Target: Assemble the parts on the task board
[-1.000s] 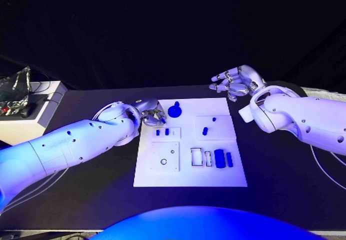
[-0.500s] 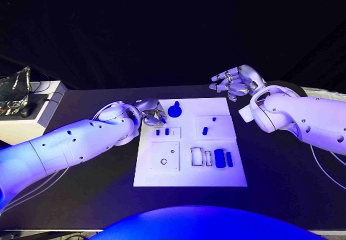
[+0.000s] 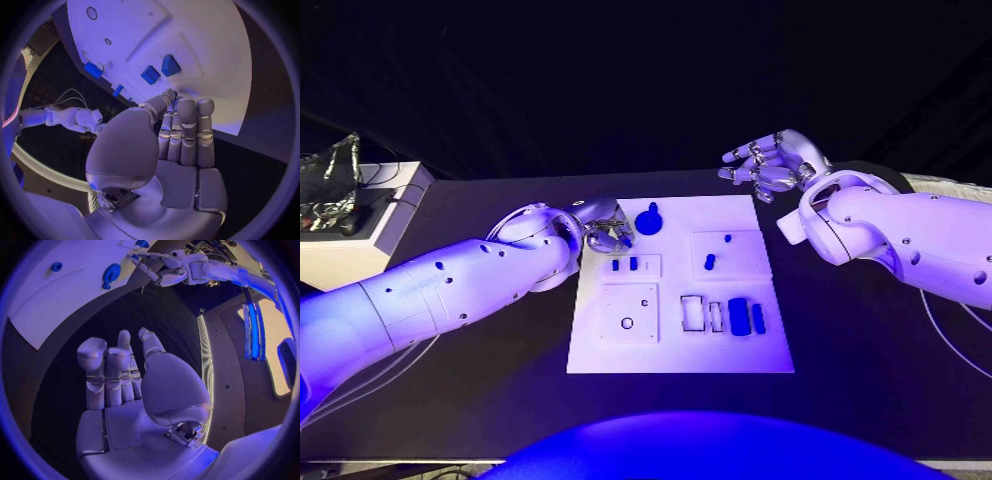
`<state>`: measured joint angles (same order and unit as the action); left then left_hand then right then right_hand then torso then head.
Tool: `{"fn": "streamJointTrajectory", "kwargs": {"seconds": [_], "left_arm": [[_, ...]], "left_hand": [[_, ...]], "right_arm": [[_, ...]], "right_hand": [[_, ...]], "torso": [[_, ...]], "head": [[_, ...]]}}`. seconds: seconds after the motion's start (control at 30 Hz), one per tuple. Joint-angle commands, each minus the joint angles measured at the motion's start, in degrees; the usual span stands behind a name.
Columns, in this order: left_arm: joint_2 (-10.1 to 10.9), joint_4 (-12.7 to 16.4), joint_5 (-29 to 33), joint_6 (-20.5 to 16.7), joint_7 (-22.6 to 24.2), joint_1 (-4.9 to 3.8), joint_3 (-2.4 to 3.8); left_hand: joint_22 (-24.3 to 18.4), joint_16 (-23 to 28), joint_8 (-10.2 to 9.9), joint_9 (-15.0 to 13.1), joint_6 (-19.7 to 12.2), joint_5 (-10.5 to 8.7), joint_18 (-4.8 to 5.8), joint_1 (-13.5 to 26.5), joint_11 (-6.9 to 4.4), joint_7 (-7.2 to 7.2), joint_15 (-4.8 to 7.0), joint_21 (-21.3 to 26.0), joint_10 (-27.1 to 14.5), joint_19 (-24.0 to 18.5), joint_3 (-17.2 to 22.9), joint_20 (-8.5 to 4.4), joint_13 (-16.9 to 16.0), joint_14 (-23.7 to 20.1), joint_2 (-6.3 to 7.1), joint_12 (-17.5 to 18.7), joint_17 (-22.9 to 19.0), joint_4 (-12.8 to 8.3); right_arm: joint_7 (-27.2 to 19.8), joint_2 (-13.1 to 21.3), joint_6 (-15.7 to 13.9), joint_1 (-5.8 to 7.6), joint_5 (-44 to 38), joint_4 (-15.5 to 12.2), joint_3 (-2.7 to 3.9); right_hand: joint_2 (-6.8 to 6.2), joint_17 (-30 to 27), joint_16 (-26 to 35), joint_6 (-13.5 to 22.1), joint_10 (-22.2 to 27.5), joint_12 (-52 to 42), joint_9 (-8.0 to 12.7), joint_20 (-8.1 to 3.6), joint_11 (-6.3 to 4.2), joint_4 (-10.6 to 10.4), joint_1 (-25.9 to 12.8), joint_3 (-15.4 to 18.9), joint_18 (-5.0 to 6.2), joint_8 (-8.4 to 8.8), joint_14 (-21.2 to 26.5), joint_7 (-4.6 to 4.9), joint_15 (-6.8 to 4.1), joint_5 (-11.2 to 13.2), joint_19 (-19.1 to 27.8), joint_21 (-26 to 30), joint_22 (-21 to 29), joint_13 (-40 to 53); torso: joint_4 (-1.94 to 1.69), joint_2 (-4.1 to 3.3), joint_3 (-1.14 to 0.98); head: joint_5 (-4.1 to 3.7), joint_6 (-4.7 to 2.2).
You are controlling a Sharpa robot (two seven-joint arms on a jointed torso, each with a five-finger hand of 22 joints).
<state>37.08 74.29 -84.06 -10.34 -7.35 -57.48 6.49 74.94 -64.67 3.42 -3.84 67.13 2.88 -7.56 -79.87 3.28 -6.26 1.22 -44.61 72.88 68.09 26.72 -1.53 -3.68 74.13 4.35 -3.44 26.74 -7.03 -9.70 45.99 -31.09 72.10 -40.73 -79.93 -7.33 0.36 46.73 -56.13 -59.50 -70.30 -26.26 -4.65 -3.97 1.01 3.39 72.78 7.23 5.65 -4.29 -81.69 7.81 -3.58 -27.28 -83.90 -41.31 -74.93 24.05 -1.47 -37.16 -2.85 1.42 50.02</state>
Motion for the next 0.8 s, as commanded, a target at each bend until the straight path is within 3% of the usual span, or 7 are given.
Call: {"fn": "streamJointTrajectory", "kwargs": {"seconds": [0.03, 0.5, 0.8], "left_arm": [[-0.16, 0.17, 0.17, 1.11, 0.01, 0.06, -0.10], [-0.27, -0.01, -0.42, 2.66, -0.93, 0.03, -0.44], [-0.40, -0.03, -0.41, 2.99, 0.08, 0.01, -1.10]], "left_hand": [[2.03, 0.17, 0.18, -0.09, 0.25, 0.23, -0.68, -0.22, -0.02, -0.25, 0.03, -0.33, 0.01, 0.03, -0.17, 0.30, -0.08, -0.01, 0.04, -0.21, 0.10, 0.10], [1.77, 0.17, 0.14, 0.02, -1.40, 0.21, -0.81, 0.14, 0.17, 0.13, -0.14, 0.52, -1.27, -0.62, -0.61, 0.48, -0.06, -0.50, 0.50, -0.26, 0.22, 0.23], [1.40, -0.18, 0.16, 0.03, -2.50, 0.25, -0.93, -0.10, 0.51, 0.56, -0.40, 1.86, -3.55, -1.37, -2.12, 0.70, -0.13, -1.12, 0.95, -2.08, 0.10, 0.51]], "right_arm": [[-0.31, -0.03, 0.68, -0.02, -0.47, -0.01, 0.02], [-0.27, 0.00, 0.65, -0.02, -0.47, -0.02, 0.02], [-0.09, 0.02, 0.83, -0.02, -0.47, -0.08, 0.02]], "right_hand": [[-0.35, -0.04, 0.14, 0.23, -0.10, 0.02, 0.03, -0.46, -0.11, 0.05, 0.40, -0.30, 0.06, 0.11, -0.46, 0.05, 0.00, -0.40, -1.82, -0.01, -5.39, 0.08], [-0.39, -0.01, 0.10, 0.22, -0.11, 0.03, 0.03, -0.46, -0.10, 0.01, 0.32, -0.28, 0.04, 0.10, -0.46, 0.04, 0.01, -0.39, -1.84, -0.18, -5.42, 0.09], [-0.39, -0.12, 0.23, 0.31, -0.02, 0.12, 0.04, -0.45, -0.06, 0.00, 0.33, -0.29, 0.08, 0.14, -0.41, 0.08, 0.03, -0.41, -1.78, 0.18, -5.34, 0.05]], "torso": [[0.01, 0.02, -0.01], [0.00, 0.01, 0.01], [-0.01, 0.02, -0.02]], "head": [[-0.08, -0.02], [-0.12, -0.02], [-0.16, -0.02]]}}
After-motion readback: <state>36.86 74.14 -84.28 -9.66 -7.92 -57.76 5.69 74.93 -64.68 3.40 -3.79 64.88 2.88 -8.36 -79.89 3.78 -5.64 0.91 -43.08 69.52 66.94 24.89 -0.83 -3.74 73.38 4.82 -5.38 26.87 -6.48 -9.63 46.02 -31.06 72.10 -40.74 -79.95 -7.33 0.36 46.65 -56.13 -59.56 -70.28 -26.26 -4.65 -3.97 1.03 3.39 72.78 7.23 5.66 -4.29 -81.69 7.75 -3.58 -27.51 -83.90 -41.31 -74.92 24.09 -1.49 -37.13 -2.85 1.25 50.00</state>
